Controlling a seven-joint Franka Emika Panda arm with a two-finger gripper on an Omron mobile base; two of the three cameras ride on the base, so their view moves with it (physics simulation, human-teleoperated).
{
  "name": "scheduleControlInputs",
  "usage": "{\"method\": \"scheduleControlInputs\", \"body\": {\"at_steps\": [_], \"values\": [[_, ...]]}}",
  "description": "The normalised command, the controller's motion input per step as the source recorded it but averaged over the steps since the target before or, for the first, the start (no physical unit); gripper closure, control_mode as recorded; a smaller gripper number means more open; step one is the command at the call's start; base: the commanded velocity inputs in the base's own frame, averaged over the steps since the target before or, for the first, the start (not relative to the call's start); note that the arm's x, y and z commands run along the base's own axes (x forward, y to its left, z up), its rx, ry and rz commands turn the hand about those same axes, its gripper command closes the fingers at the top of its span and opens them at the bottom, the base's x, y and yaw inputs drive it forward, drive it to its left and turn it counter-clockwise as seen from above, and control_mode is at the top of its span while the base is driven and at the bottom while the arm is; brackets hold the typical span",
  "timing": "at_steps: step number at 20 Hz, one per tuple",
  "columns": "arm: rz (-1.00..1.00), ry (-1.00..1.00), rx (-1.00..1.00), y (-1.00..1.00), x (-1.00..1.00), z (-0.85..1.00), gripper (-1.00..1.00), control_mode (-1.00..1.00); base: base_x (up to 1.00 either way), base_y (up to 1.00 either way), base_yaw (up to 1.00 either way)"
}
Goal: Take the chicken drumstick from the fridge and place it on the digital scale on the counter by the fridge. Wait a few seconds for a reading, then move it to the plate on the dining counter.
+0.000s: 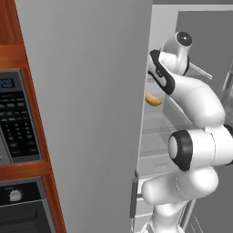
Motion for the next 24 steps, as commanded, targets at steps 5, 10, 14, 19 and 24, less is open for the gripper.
{"method": "scheduleControlInputs", "body": {"at_steps": [5, 10, 14, 19, 24], "values": [[0.0, -0.02, -0.03, 0.0, -0.02, -0.6, 1.0, -1.0, 0.0, 0.0, 0.0], [0.0, -0.12, 0.0, 0.04, -0.58, -0.12, 1.0, -1.0, 0.0, 0.0, 0.0], [-0.02, -0.08, 0.01, 0.01, -1.0, 0.24, 1.0, -1.0, 0.0, 0.0, 0.0], [-0.02, -0.1, 0.02, 0.0, -1.0, 0.63, 1.0, -1.0, 0.0, 0.0, 0.0], [-0.04, -0.01, 0.01, 0.05, -1.0, 0.59, 1.0, -1.0, 0.0, 0.0, 0.0]]}}
